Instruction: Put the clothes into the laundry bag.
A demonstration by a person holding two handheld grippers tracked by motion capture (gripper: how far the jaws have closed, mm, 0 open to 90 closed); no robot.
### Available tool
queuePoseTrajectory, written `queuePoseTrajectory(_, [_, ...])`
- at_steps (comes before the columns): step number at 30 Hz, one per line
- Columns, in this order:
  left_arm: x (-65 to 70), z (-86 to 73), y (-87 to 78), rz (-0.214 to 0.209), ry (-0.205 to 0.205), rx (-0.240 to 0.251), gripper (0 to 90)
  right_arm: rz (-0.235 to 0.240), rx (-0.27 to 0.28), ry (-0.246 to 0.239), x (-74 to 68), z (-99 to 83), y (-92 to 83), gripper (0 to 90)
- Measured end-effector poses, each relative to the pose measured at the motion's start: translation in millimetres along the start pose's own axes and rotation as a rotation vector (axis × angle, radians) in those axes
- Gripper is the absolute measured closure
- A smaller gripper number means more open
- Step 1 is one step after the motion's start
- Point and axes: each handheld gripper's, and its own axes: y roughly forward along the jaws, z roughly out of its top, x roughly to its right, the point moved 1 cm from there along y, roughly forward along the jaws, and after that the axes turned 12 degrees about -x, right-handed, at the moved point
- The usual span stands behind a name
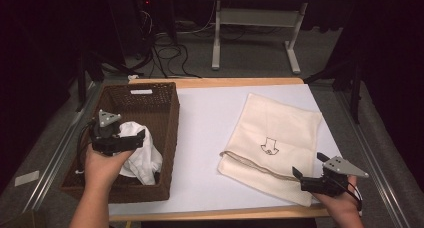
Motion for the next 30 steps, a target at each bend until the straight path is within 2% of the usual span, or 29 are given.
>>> queuePoseTrajectory(1, [-2.6,0.0,3.5,-0.004,-0.005,-0.037,0.6,0.001,0.0,0.001,-0.3,0.0,0.1,0.5])
queuePoseTrajectory(2, [-7.3,-0.4,10.0,-0.002,-0.011,-0.101,0.2,0.001,-0.001,0.002,-0.5,0.1,0.2,0.5])
queuePoseTrajectory(3, [-7.3,-0.4,10.0,-0.002,-0.011,-0.101,0.2,0.002,-0.002,0.004,-0.7,0.1,0.3,0.5])
queuePoseTrajectory(4, [-13.5,-1.8,16.7,0.009,-0.032,-0.152,0.2,0.003,-0.003,0.003,-0.7,0.1,0.7,0.5])
queuePoseTrajectory(5, [-13.5,-1.8,16.7,0.009,-0.032,-0.152,0.2,0.003,-0.003,0.003,-0.7,0.1,0.7,0.5])
queuePoseTrajectory(6, [-18.8,-4.0,24.9,0.023,-0.037,-0.214,0.2,0.004,-0.004,0.004,-0.8,0.2,1.1,0.5])
queuePoseTrajectory(7, [-18.8,-4.0,24.9,0.023,-0.037,-0.214,0.2,0.004,-0.004,0.004,-0.8,0.2,1.1,0.5])
queuePoseTrajectory(8, [-23.8,-7.0,34.8,0.005,-0.051,-0.293,0.1,0.004,-0.004,0.003,-0.8,0.2,1.4,0.4])
queuePoseTrajectory(9, [-23.8,-7.0,34.8,0.005,-0.051,-0.293,0.1,0.004,-0.004,0.003,-0.8,0.2,1.4,0.4])
queuePoseTrajectory(10, [-27.7,-10.9,47.3,-0.01,-0.064,-0.376,0.1,0.006,-0.006,0.005,-0.8,0.0,1.5,0.5])
queuePoseTrajectory(11, [-27.7,-10.9,47.3,-0.01,-0.064,-0.376,0.1,0.006,-0.006,0.005,-0.8,0.0,1.5,0.5])
queuePoseTrajectory(12, [-27.5,-13.5,57.4,-0.034,-0.058,-0.431,0.1,0.006,-0.005,-0.001,-0.3,-0.1,1.9,0.5])
queuePoseTrajectory(17, [-27.2,-20.4,82.6,-0.1,-0.075,-0.59,0.0,0.007,-0.008,0.002,-0.1,-0.4,2.4,0.5])
queuePoseTrajectory(18, [-27.1,-21.8,86.1,-0.11,-0.086,-0.613,0.0,0.008,-0.007,0.002,-0.2,-0.4,2.5,0.5])
queuePoseTrajectory(19, [-27.1,-21.8,86.1,-0.11,-0.086,-0.613,0.0,0.008,-0.007,0.002,-0.2,-0.4,2.5,0.5])
queuePoseTrajectory(20, [-27.4,-24.2,91.4,-0.12,-0.101,-0.647,0.0,0.01,-0.008,0.003,-0.6,-0.4,2.7,0.5])
queuePoseTrajectory(23, [-27.6,-27.6,97.8,-0.142,-0.117,-0.695,0.0,0.014,-0.009,0.004,-0.9,-0.5,3.1,0.5])
queuePoseTrajectory(24, [-26.8,-29.0,100.3,-0.151,-0.116,-0.71,0.1,0.015,-0.01,0.005,-0.6,-0.6,3.4,0.5])
queuePoseTrajectory(30, [-20.0,-30.3,106.9,-0.111,-0.069,-0.738,0.5,0.02,-0.012,0.019,-0.1,-1.3,3.3,0.5])
